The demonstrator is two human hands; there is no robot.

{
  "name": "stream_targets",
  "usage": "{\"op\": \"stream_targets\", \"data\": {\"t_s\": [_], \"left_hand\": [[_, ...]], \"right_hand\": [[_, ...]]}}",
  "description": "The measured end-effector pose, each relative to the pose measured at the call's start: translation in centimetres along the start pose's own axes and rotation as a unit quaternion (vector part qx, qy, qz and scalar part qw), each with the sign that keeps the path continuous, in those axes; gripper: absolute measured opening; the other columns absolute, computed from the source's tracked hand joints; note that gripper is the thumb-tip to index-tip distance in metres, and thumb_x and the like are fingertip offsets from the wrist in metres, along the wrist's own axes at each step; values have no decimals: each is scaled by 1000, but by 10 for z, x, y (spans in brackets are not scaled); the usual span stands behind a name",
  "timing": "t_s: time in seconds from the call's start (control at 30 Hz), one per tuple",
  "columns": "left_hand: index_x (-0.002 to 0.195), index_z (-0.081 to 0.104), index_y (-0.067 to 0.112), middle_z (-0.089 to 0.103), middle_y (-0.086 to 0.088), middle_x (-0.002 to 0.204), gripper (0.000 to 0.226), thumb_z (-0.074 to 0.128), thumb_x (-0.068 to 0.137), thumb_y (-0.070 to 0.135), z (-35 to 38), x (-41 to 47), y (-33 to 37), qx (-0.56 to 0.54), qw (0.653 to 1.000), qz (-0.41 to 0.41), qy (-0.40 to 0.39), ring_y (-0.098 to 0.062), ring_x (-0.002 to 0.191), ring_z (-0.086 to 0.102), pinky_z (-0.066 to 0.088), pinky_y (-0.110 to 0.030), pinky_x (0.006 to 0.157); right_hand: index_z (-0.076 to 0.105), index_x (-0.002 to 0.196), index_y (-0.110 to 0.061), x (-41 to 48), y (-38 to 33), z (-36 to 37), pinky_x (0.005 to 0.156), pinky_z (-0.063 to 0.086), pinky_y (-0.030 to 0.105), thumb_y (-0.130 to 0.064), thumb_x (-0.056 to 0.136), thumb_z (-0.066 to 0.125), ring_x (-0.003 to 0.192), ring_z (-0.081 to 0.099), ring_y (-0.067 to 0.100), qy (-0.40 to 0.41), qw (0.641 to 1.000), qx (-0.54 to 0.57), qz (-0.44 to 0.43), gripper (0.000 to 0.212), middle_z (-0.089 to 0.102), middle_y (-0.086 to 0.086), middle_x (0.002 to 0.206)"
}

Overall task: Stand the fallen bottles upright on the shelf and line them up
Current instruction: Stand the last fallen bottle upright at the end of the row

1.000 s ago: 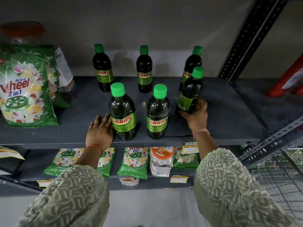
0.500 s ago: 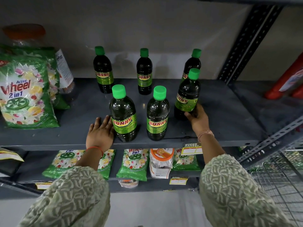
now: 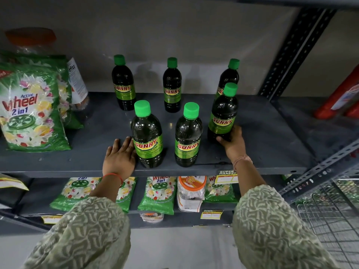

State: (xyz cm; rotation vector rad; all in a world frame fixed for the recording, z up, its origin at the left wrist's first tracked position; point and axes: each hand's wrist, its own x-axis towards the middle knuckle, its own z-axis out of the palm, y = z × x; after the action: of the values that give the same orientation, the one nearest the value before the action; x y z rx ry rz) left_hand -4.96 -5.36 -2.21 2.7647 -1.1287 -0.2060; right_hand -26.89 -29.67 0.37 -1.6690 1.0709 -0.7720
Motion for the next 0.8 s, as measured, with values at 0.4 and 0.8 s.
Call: {"op": "stream_targets", "data": {"t_s": [0.4, 0.8], "left_hand": [[147, 10, 23, 8, 5, 159, 53, 22, 96, 29, 0, 0, 0, 10, 1000, -1, 2, -25, 147, 2, 9, -40, 120], [148, 9, 21, 8, 3, 159, 53, 21, 97, 31, 1, 1, 0, 9, 1000, 7, 8, -29, 146, 5, 11, -44, 120]], "right_hand": [[46, 120, -4, -14, -10, 12, 87, 36, 22, -8, 64, 80, 116, 52, 29, 56, 997, -45, -30, 66, 58, 17, 124], [44, 122, -5, -75, 9, -9, 85, 37, 23, -15, 70, 77, 110, 52, 24, 12, 994, -83, -74, 62, 58, 14, 120]]}}
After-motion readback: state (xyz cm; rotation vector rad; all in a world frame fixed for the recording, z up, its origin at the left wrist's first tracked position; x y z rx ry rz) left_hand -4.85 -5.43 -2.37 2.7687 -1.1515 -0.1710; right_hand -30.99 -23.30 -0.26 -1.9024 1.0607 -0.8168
